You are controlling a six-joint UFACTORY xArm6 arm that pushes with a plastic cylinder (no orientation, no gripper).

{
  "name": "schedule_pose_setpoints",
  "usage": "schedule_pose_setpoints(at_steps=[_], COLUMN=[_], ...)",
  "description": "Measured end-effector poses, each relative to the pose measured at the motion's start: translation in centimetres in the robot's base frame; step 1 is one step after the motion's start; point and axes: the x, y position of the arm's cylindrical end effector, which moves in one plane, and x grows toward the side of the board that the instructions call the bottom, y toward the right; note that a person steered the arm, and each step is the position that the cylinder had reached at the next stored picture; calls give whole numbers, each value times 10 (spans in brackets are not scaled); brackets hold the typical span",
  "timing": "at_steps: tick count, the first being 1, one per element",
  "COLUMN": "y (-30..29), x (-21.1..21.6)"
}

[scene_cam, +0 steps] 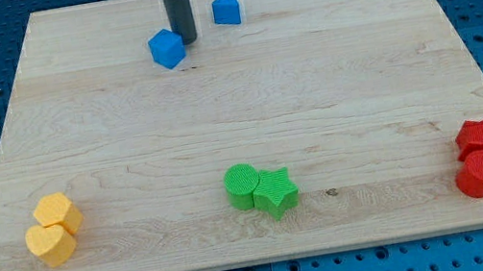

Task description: Move your arm closer to the blue triangle

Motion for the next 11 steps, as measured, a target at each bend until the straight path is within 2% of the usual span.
schedule_pose_setpoints(at_steps=[2, 3, 4, 5, 6, 9, 11], y=[7, 8, 42, 100, 106, 106, 85], x=[-10, -57, -91, -87, -76, -82, -76])
